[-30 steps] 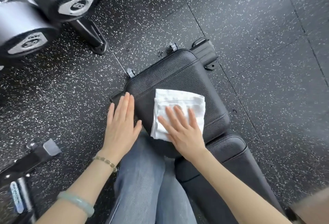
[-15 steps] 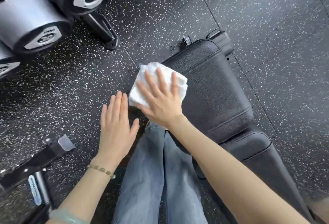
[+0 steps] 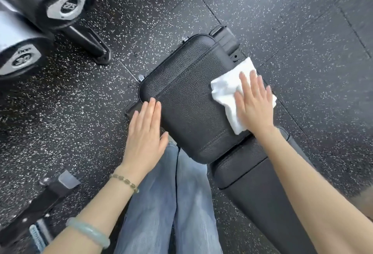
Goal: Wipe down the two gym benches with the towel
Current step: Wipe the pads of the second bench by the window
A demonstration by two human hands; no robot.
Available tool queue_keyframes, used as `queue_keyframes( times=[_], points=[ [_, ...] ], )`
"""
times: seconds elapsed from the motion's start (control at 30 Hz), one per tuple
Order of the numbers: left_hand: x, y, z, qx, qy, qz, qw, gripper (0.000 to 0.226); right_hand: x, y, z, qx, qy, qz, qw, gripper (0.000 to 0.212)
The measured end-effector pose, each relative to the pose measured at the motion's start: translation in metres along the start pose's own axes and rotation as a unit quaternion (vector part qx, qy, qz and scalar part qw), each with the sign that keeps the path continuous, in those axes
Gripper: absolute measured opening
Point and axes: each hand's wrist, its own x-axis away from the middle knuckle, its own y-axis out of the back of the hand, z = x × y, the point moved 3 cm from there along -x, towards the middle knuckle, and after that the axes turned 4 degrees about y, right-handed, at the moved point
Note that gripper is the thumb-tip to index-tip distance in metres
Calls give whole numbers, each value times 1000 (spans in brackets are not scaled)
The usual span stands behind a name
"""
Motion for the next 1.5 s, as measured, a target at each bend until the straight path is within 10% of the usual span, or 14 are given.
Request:
queue_keyframes(
  times=[0.5, 0.77, 0.97, 1.23, 1.5],
  points=[
    [-15, -8, 3, -72, -62, 35, 995, 77, 129, -78, 89, 62, 30, -70, 995, 63],
    [-17, -8, -2, -58, -83, 15, 995, 74, -8, -7, 23, -75, -204, -52, 975, 64],
    [-15, -13, 3, -45, -92, 17, 995, 73, 38, -28, 51, 1, -108, -66, 992, 81],
    [5, -6, 4, -46, -103, 24, 993, 73, 112, -49, 90, 27, -36, -180, 983, 31],
    [49, 41, -4, -56, -117, 37, 991, 73, 162, -10, 116, -117, -58, -1, 991, 31]
  ],
)
